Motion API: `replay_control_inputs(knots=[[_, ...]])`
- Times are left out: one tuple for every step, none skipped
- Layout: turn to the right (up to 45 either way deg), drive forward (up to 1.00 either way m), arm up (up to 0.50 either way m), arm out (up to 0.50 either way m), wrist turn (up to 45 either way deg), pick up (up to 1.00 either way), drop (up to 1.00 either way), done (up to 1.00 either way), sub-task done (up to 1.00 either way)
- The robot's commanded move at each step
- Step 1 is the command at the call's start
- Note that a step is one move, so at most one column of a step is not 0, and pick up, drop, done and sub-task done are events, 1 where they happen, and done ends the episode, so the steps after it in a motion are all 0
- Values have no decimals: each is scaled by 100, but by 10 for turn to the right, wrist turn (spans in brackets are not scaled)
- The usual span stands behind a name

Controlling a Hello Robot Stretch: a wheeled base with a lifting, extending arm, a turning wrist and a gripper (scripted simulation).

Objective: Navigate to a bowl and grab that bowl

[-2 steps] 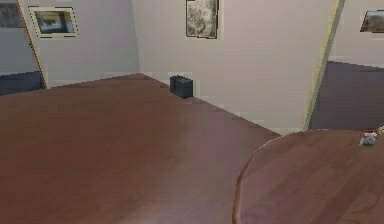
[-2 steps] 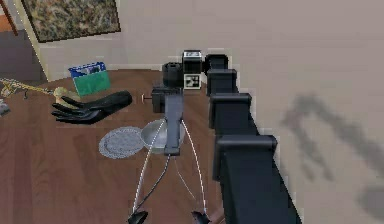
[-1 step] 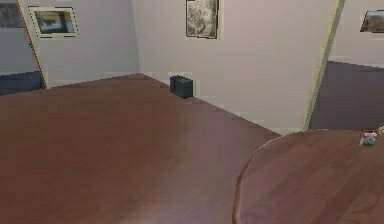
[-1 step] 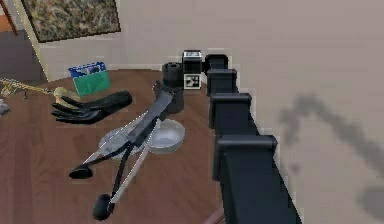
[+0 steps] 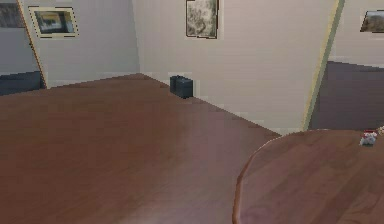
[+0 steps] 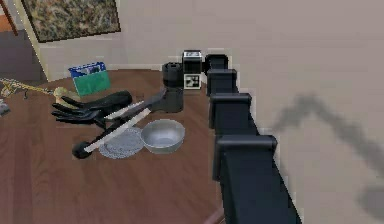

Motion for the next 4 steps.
replay_control_inputs(knots=[[0, 0, 0, 0, 450, 0, 0, 0, 0], [0, 0, 0, 0, 270, 0, 0, 0, 0], [0, 0, -20, 0, 0, 0, 0, 0, 0], [0, 0, 0, 0, 0, 100, 0, 0, 0]])
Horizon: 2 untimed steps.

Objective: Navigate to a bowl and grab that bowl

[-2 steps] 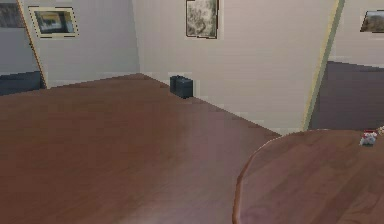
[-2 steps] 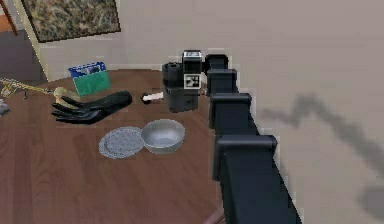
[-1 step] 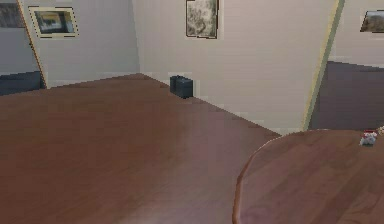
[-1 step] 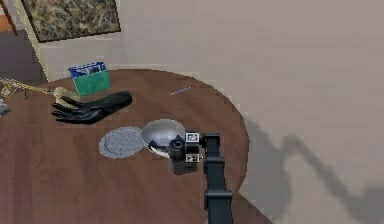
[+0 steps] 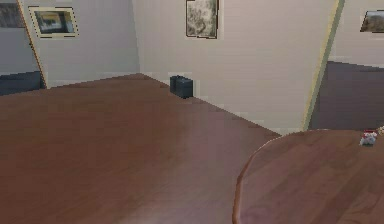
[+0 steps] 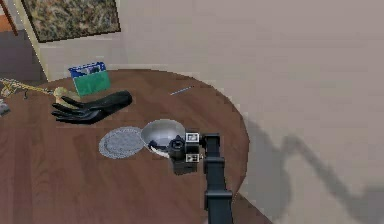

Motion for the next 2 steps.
replay_control_inputs(knots=[[0, 0, 10, 0, 0, 0, 0, 0, 0], [0, 0, 0, 0, 0, 0, 0, 100, 0]])
